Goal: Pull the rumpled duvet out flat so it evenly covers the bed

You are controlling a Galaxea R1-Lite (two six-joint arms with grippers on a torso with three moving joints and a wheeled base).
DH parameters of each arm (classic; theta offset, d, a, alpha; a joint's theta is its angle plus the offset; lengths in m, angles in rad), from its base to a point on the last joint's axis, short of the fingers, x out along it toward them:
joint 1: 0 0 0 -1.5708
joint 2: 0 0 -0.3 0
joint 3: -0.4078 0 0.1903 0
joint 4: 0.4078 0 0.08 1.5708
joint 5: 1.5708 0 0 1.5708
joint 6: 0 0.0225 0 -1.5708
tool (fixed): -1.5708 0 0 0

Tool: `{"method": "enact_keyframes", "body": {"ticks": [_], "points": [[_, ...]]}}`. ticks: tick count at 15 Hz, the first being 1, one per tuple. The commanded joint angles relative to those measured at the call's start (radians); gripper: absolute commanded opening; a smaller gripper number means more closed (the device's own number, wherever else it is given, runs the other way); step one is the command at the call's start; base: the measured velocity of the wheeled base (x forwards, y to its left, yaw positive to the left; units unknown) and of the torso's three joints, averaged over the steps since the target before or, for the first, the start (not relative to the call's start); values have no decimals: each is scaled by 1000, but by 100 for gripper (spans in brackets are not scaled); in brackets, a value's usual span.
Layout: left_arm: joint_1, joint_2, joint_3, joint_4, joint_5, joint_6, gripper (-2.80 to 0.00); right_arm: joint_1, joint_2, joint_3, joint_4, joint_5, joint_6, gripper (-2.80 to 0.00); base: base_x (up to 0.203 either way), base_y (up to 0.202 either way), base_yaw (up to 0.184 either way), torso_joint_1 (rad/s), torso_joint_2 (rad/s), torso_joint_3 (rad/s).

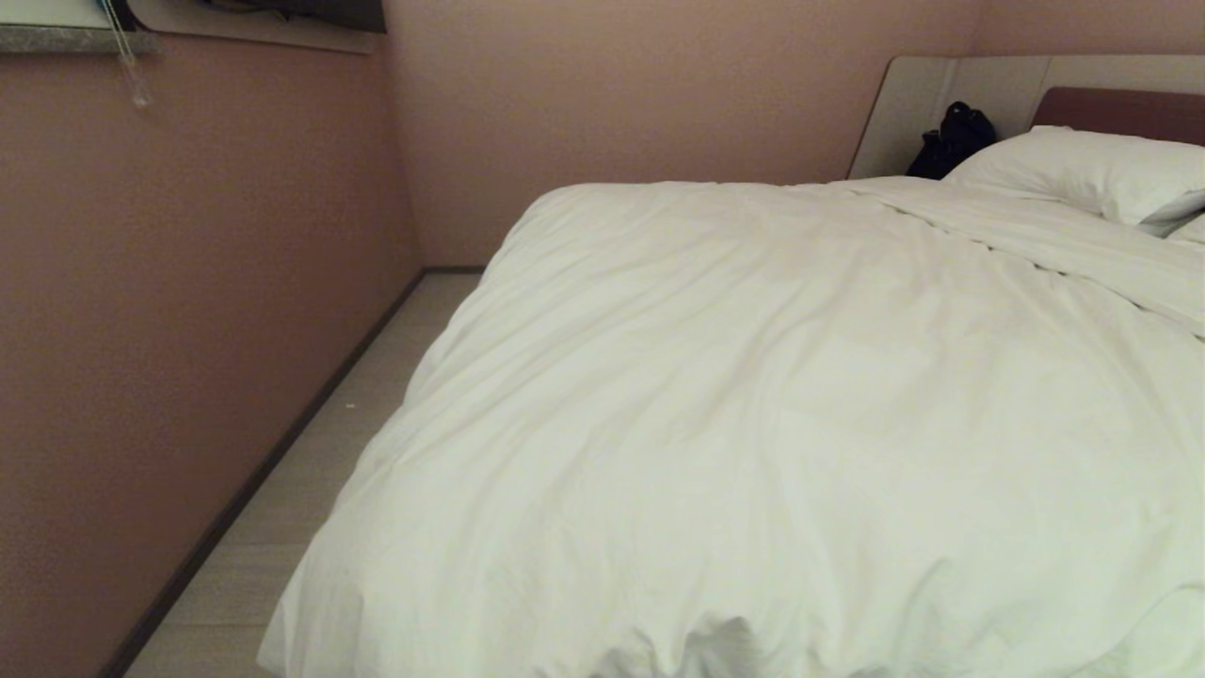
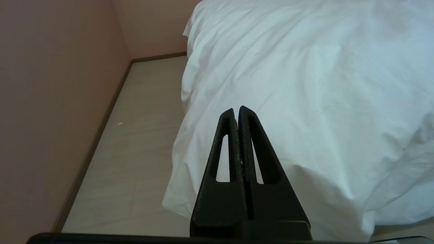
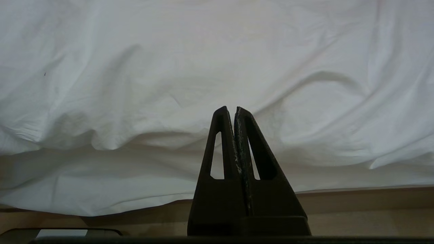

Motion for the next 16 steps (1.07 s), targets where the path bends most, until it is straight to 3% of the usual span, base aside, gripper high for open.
{"method": "enact_keyframes", "body": {"ticks": [1, 3, 6, 10, 11, 16], "points": [[0, -18, 39, -2, 51, 5, -280, 0, 1, 0, -1, 1, 0, -280, 0, 0, 0, 0, 0, 0], [0, -18, 62, -3, 74, 4, -280, 0, 1, 0, -1, 1, 0, -280, 0, 0, 0, 0, 0, 0], [0, -18, 127, -4, 170, -7, -280, 0, 1, 0, 1, 1, 0, -280, 0, 0, 0, 0, 0, 0], [0, -18, 129, -4, 177, -38, -280, 1, 1, 0, 1, 1, 0, -280, 0, 0, 0, 0, 0, 0], [0, -17, 135, -3, 174, -72, -280, 0, 1, 0, -1, 1, 0, -280, 0, 0, 0, 0, 0, 0], [0, -17, 153, -3, 170, -77, -280, 0, 1, 0, 1, 1, 0, -280, 0, 0, 0, 0, 0, 0]]}}
